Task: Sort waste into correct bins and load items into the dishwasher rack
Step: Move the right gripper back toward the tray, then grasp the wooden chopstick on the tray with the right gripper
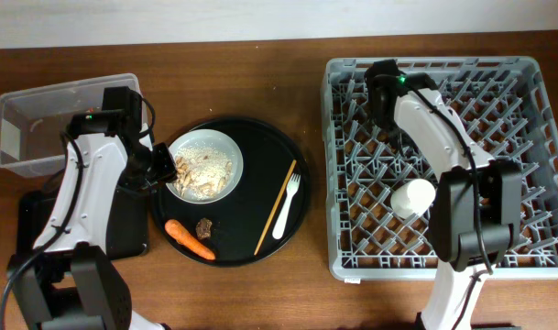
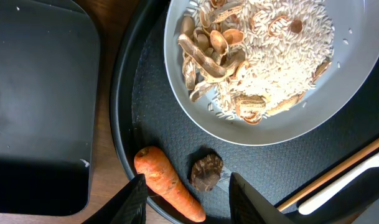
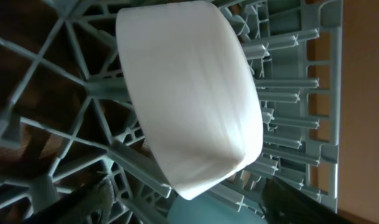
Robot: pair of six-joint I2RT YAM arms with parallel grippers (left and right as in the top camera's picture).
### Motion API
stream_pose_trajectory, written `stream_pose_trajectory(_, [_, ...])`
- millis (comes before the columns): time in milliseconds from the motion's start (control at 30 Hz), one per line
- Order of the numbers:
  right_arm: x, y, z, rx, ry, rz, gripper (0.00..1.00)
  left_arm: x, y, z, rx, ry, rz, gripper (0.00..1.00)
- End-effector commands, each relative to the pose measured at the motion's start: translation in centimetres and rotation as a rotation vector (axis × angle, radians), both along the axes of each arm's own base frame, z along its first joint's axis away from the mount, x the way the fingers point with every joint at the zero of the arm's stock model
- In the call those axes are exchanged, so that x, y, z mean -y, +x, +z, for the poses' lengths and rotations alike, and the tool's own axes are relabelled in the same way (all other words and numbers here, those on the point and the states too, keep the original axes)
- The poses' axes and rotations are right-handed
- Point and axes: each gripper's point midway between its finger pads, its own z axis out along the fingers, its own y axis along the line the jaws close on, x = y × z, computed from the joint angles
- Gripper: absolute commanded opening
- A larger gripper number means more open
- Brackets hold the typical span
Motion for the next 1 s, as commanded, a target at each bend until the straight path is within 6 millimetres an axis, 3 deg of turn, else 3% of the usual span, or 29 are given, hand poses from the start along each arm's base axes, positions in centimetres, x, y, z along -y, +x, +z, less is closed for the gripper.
stream_pose_trajectory(0, [-1.9,0.0,3.8,0.129,0.147,-0.017,0.96,-0.2,0.0,0.7,0.025,0.008,0.011,0.42])
stream_pose_trajectory(33, [-2.4,-0.2,5.8,0.189,0.230,-0.018,1.00,-0.2,0.0,0.7,0.025,0.008,0.011,0.42])
stream_pose_trajectory(167, [-4.3,-1.4,10.2,0.306,0.505,0.011,0.99,-0.2,0.0,0.7,0.023,0.008,0.011,0.43])
stream_pose_trajectory(200, [-8.7,-2.4,11.4,0.239,0.744,0.228,0.99,-0.2,-0.1,0.7,0.021,0.008,0.011,0.43])
stream_pose_trajectory(233, [-10.6,-3.2,11.7,0.207,0.837,0.283,0.99,-0.2,-0.1,0.7,0.021,0.009,0.011,0.43])
stream_pose_trajectory(267, [-13.5,-4.8,11.5,0.136,0.951,0.317,0.99,-0.2,-0.1,0.7,0.020,0.012,0.011,0.50])
stream_pose_trajectory(367, [-17.8,-6.6,11.2,0.053,0.981,0.390,1.00,-0.2,-0.3,0.7,0.013,0.012,0.011,0.54])
stream_pose_trajectory(400, [-20.3,-7.3,11.1,0.029,0.988,0.427,1.00,-0.2,-0.3,0.7,0.012,0.011,0.011,0.57])
stream_pose_trajectory(467, [-24.0,-8.6,9.9,-0.024,0.988,0.425,1.00,-0.3,-0.3,0.7,0.010,0.013,0.011,0.63])
stream_pose_trajectory(533, [-26.8,-9.7,7.4,-0.082,0.956,0.363,1.00,-0.3,-0.4,0.7,0.008,0.015,0.011,0.73])
stream_pose_trajectory(633, [-31.3,-11.0,2.4,-0.190,0.922,0.309,0.99,-0.3,-0.4,0.7,0.005,0.015,0.011,0.77])
stream_pose_trajectory(733, [-31.9,-11.2,-1.6,-0.219,0.836,0.209,0.92,-0.3,-0.4,0.7,0.006,0.015,0.011,0.78])
stream_pose_trajectory(833, [-32.0,-11.0,-5.1,-0.258,0.794,0.152,0.77,-0.3,-0.4,0.7,0.006,0.015,0.011,0.78])
stream_pose_trajectory(967, [-33.4,-10.5,-7.7,-0.269,0.818,0.154,0.67,-0.3,-0.4,0.7,0.005,0.015,0.011,0.78])
